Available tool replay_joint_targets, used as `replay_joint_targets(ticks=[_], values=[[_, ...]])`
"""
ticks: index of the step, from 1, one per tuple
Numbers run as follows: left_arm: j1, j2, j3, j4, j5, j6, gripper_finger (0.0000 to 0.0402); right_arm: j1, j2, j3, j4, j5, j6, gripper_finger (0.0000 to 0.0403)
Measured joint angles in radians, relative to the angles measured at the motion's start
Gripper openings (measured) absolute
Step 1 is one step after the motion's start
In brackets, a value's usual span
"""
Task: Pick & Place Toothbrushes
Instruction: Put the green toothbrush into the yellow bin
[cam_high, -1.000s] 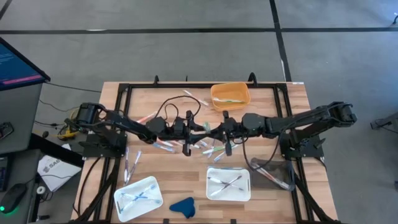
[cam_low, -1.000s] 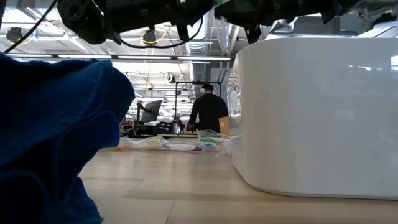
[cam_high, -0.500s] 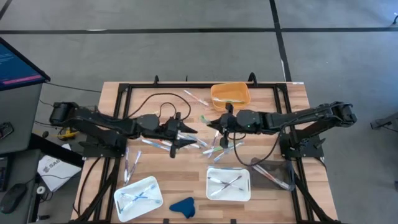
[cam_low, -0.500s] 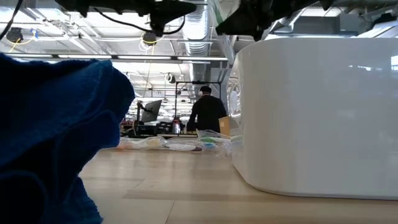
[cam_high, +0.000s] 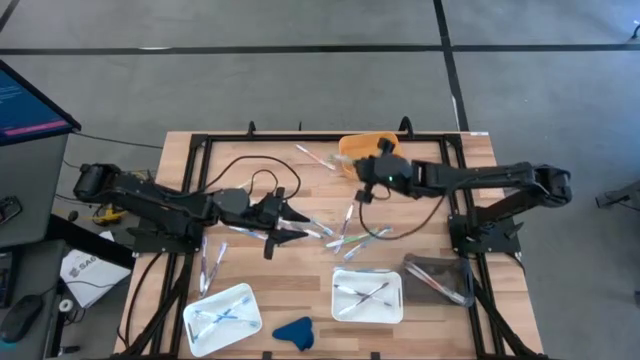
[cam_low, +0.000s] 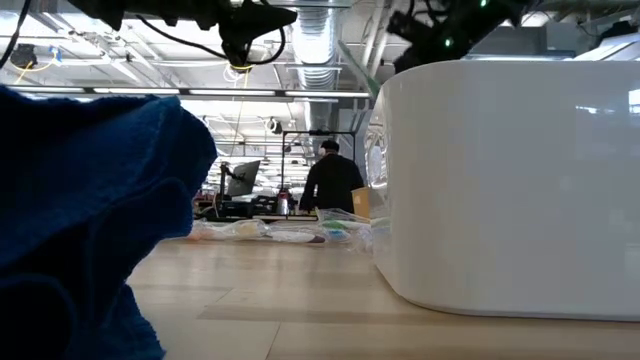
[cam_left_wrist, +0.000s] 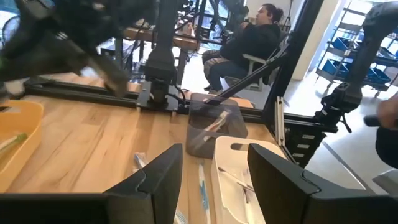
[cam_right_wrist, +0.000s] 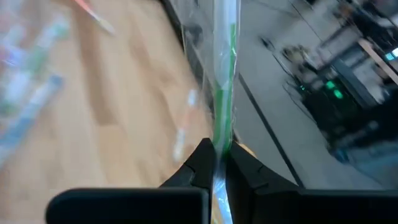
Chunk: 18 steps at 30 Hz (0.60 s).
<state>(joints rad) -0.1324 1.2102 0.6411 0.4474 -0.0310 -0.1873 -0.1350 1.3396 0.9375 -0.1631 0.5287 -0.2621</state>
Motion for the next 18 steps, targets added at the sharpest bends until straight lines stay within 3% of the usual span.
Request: replay_joint_targets(ticks=[3,10,18], values=[[-0.012,0.0,0.0,0.001,-0.006,-0.005,0.0176,-0.084,0.0,0.013,-0.052,-0.003,-0.002,0.0013],[-0.042,0.0,0.0,-0.003,-0.005,-0.005,0.0176,-0.274,0.058,0.171,-0.364,-0.016,0.004,0.0013],[-0.064,0.0,0.0,-0.003,-0.018,-0.013,0.0176,-0.417,0.24,0.398,-0.536,-0.21,-0.224,0.0014]])
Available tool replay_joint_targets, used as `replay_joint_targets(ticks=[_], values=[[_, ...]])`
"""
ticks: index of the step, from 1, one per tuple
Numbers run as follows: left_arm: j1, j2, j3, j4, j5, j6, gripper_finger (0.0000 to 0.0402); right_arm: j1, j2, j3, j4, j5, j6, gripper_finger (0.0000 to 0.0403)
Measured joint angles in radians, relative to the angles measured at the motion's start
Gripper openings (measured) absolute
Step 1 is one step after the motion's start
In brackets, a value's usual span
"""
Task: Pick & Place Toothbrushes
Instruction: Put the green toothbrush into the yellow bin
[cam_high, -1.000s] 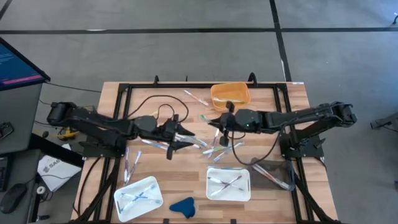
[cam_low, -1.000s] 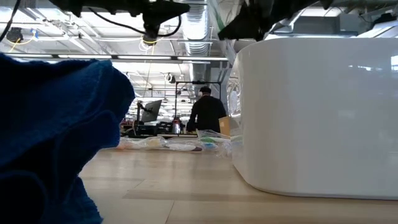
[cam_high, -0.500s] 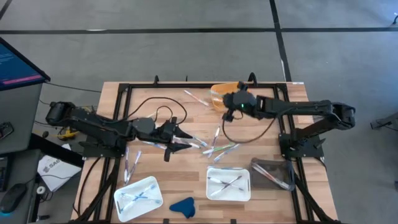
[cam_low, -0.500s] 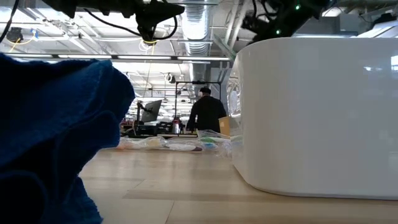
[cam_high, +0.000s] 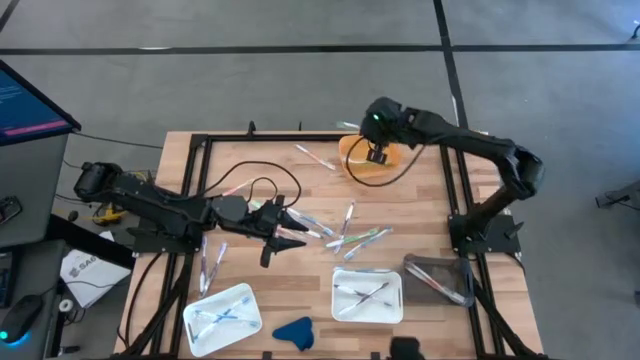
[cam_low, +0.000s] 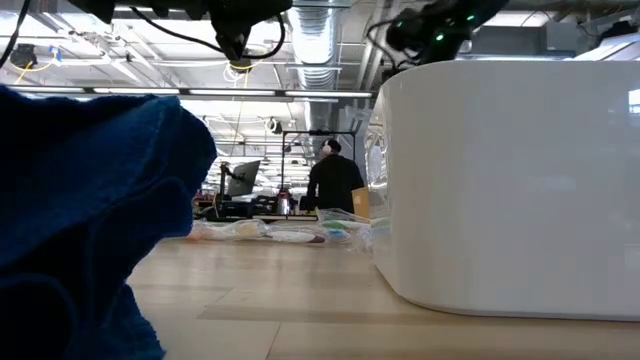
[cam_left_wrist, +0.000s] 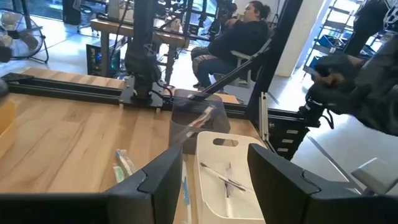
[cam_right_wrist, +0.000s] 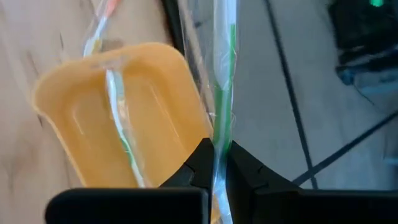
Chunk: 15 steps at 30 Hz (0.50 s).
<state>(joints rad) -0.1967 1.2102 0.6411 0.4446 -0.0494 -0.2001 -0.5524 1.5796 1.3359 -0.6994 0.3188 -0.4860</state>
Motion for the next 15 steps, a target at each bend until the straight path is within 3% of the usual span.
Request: replay_joint_targets(ticks=[9,15], values=[[-0.014,0.0,0.0,-0.002,-0.004,0.0,0.0176,-0.09,0.298,0.195,-0.343,-0.009,-0.291,0.0015],[-0.028,0.0,0.0,-0.003,-0.004,0.0,0.0176,-0.125,0.376,0.198,-0.365,-0.012,-0.314,0.0013]])
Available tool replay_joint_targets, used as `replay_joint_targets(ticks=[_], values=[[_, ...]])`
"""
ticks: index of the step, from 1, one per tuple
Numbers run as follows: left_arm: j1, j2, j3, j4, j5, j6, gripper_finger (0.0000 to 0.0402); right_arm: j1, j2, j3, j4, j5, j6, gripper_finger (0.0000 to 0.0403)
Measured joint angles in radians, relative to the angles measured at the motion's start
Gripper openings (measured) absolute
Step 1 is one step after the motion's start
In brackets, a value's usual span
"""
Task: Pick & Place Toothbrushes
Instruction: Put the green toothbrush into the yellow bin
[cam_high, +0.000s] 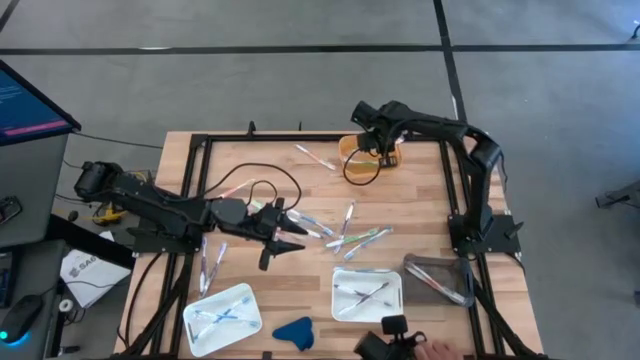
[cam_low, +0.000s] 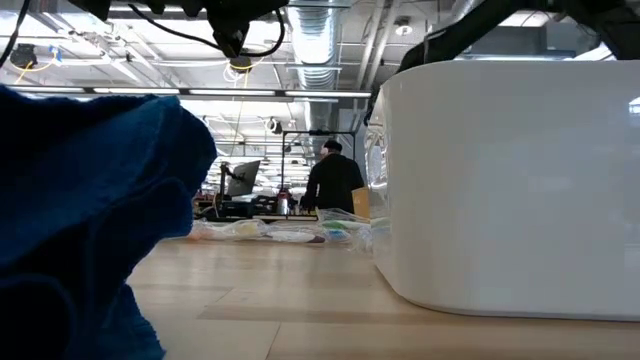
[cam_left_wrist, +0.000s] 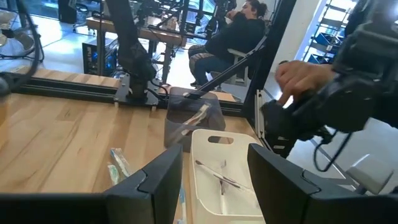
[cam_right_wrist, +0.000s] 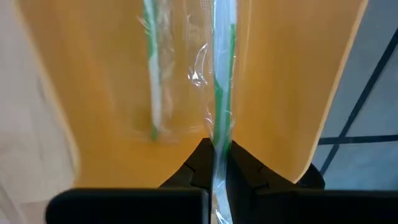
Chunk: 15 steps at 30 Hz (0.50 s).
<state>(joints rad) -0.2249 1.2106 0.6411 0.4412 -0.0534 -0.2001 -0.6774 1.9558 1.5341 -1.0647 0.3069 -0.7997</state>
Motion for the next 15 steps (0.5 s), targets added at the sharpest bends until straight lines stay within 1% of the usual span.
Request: replay_joint_targets(ticks=[5,9,15], values=[[-0.005,0.0,0.0,-0.001,-0.003,-0.015,0.0176,-0.008,0.013,0.0,0.019,-0.001,-0.033,0.0016],[-0.005,0.0,0.0,-0.001,-0.005,-0.018,0.0176,0.008,0.008,0.0,0.039,-0.004,-0.059,0.0016],[-0.005,0.0,0.0,-0.001,-0.008,-0.021,0.0176,0.023,0.006,0.0,0.068,-0.006,-0.065,0.0033]])
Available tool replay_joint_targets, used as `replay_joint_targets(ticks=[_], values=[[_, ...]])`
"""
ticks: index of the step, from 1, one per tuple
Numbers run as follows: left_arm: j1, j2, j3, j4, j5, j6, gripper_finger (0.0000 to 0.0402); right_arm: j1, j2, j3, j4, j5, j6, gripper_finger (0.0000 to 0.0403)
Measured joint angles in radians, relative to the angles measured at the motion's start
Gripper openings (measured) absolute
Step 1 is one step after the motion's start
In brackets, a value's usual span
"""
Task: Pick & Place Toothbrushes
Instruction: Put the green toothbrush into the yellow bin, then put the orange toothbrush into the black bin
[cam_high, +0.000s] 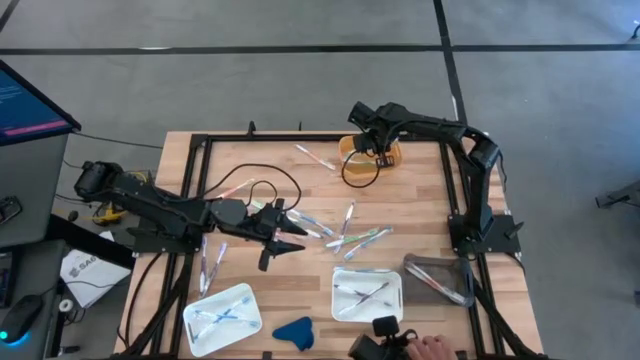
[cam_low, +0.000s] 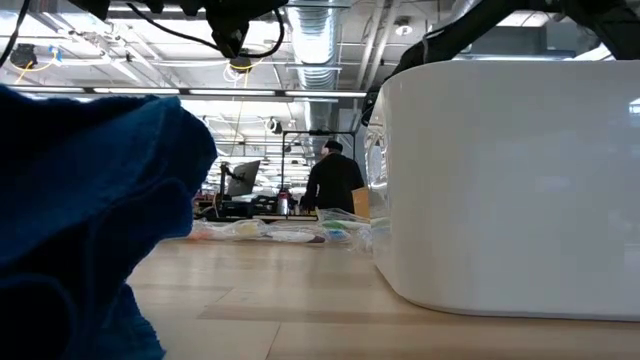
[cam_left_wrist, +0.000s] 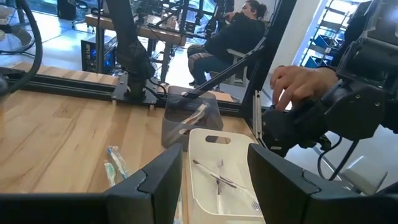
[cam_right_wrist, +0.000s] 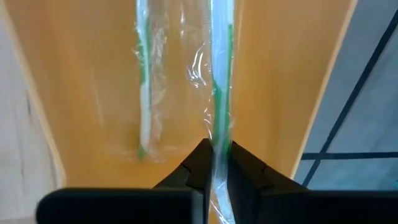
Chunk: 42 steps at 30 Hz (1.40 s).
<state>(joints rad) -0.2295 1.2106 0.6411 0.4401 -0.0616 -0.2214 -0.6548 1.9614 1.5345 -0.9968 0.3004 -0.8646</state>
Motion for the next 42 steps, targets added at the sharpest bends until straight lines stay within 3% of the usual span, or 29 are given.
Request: replay_joint_targets(ticks=[21,42], values=[[0.001,0.0,-0.025,0.018,-0.017,-0.023,0.0176,0.008,0.0,0.0,0.025,-0.015,0.027,0.0068],[0.001,0.0,-0.026,0.026,-0.017,-0.019,0.0176,0.049,0.0,0.0,0.006,-0.012,0.037,0.0215]])
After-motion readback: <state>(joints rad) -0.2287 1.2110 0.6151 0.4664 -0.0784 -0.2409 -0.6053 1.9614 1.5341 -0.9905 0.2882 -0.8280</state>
